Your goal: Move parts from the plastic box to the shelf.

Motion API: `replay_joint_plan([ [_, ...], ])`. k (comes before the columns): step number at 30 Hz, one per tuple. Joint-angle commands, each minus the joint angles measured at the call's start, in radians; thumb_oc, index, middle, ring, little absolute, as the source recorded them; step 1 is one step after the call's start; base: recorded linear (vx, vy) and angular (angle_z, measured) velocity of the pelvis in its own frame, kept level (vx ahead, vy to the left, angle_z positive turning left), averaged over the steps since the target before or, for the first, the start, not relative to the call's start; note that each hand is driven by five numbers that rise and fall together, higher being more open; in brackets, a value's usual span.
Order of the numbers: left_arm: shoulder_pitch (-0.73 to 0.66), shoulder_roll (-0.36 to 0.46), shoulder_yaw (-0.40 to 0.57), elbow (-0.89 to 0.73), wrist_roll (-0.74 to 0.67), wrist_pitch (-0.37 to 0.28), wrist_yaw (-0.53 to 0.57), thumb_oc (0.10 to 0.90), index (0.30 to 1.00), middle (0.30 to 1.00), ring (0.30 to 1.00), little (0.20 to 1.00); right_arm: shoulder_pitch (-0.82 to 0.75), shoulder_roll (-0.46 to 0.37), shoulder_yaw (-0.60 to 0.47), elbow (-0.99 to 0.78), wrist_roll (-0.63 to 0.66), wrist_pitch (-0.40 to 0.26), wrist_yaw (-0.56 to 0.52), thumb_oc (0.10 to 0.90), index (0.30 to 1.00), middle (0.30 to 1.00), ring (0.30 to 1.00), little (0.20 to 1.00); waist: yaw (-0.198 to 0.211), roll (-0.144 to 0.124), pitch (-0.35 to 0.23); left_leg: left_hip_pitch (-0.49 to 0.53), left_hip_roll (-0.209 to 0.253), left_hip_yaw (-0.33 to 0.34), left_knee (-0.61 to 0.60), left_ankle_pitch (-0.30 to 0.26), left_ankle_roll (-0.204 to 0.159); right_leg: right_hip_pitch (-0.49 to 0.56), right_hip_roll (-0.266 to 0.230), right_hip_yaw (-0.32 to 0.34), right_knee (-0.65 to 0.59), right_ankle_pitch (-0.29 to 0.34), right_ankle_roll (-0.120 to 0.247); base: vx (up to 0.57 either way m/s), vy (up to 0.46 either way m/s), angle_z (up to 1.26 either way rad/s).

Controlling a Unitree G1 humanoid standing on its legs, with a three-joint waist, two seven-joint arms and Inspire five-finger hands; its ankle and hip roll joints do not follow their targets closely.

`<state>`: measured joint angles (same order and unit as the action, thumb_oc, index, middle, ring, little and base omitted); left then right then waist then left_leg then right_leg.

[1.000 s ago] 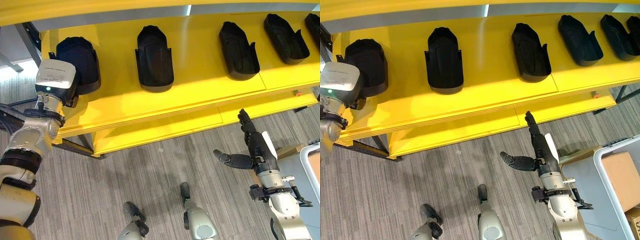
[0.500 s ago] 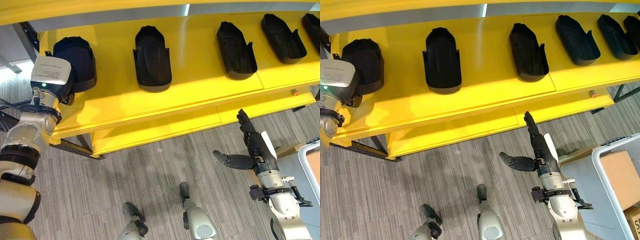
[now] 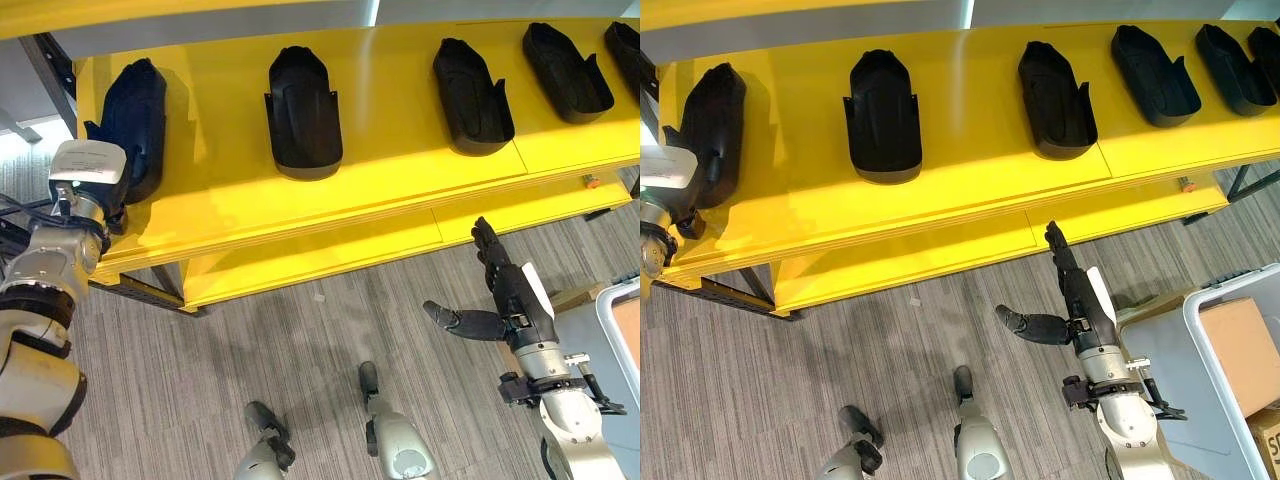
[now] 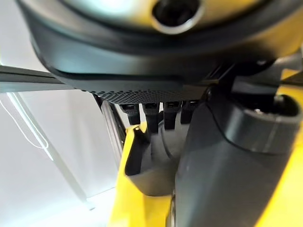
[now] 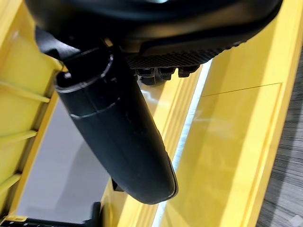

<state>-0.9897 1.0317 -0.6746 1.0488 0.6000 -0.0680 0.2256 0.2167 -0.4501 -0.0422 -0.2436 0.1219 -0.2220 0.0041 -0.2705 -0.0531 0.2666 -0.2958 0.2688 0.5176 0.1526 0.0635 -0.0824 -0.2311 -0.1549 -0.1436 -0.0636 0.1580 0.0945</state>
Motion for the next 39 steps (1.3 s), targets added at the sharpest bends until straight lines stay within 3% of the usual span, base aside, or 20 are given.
replay_joint_plan([
  [1, -0.153, 0.02, 0.048, 0.034, -0.021, 0.025, 0.021, 0.9, 1.0, 1.0, 1.0, 1.0, -0.036, -0.062, -0.057, -0.142, 0.06, -0.095, -0.013, 0.9, 1.0, 1.0, 1.0, 1.0, -0.012, 0.042, -0.064, 0.019, 0.134, -0.058, 0.107, -0.033, -0.094, 0.048, -0.085, 0.016, 0.083, -0.073, 0.098, 0.0, 0.0, 0.0],
  [9, -0.197, -0.047, 0.027, 0.121, -0.057, 0.025, 0.009, 0.9, 1.0, 1.0, 1.0, 1.0, -0.037, -0.066, -0.036, -0.143, 0.076, -0.095, -0.003, 0.9, 1.0, 1.0, 1.0, 1.0, -0.02, 0.041, -0.064, 0.021, 0.134, -0.055, 0.105, -0.031, -0.094, 0.048, -0.085, 0.018, 0.084, -0.076, 0.097, 0.0, 0.0, 0.0],
  [23, -0.212, -0.022, 0.009, 0.197, -0.112, 0.009, -0.041, 0.9, 1.0, 1.0, 1.0, 1.0, -0.028, -0.074, -0.031, -0.148, 0.111, -0.098, 0.01, 0.9, 1.0, 1.0, 1.0, 1.0, -0.032, 0.046, -0.062, 0.028, 0.143, -0.038, 0.108, -0.031, -0.097, 0.028, -0.082, 0.035, 0.102, -0.083, 0.095, 0.01, -0.001, -0.03],
  [39, -0.217, -0.217, 0.066, 0.191, -0.133, 0.06, -0.06, 0.9, 1.0, 1.0, 1.0, 1.0, -0.012, -0.067, -0.03, -0.153, 0.121, -0.073, 0.025, 0.9, 1.0, 1.0, 1.0, 1.0, -0.039, 0.032, -0.051, 0.019, 0.151, -0.042, 0.12, -0.04, -0.097, 0.019, -0.077, 0.041, 0.113, -0.09, 0.09, 0.0, -0.004, 0.0],
])
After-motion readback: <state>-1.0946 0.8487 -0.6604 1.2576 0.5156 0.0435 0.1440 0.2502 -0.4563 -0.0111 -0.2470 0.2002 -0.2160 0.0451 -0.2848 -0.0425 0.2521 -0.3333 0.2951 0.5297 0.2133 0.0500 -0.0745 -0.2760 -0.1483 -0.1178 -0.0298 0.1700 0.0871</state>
